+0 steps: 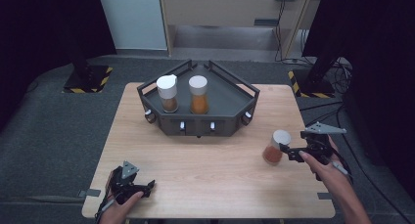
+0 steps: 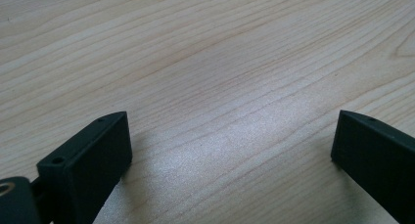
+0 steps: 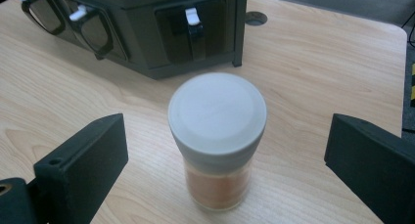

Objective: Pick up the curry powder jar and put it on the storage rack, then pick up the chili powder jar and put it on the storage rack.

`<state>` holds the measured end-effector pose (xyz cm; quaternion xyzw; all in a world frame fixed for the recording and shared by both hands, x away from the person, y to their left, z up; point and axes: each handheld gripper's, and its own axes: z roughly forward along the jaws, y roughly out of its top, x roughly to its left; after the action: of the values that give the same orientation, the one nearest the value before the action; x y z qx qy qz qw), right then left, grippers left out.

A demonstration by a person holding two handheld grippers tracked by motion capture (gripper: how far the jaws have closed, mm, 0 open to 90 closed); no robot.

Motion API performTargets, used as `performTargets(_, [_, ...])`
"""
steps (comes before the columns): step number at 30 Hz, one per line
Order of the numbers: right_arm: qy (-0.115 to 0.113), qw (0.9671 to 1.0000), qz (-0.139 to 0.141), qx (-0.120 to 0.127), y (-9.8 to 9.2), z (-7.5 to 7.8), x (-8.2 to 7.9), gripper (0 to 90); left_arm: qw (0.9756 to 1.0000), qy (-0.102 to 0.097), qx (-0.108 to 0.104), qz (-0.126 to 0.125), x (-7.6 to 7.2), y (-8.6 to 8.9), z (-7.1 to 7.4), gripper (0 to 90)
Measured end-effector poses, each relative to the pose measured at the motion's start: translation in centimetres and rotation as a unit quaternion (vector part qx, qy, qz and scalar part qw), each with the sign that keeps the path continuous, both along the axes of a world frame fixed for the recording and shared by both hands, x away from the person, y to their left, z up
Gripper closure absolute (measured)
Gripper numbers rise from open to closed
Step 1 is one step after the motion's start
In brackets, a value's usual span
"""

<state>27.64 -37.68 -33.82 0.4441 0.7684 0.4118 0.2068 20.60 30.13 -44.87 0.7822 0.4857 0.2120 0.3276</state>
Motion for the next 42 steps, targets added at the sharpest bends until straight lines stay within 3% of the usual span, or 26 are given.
performTargets(20, [0.010,0.9999,-0.006,-0.005,-0.1,-3.1,-0.4,3.3,1.0000,0.000,0.000,0.001,0.0,0.0,0.0,0.1])
performTargets(26, [0.011,0.9998,-0.016,0.003,-0.3,-4.0,-0.3,3.5,1.0000,0.000,0.000,0.001,0.0,0.0,0.0,0.1])
performTargets(42, [0.015,0.9998,-0.016,-0.004,0.4,-4.3,1.1,4.9,1.0000,0.000,0.000,0.001,0.0,0.0,0.0,0.1])
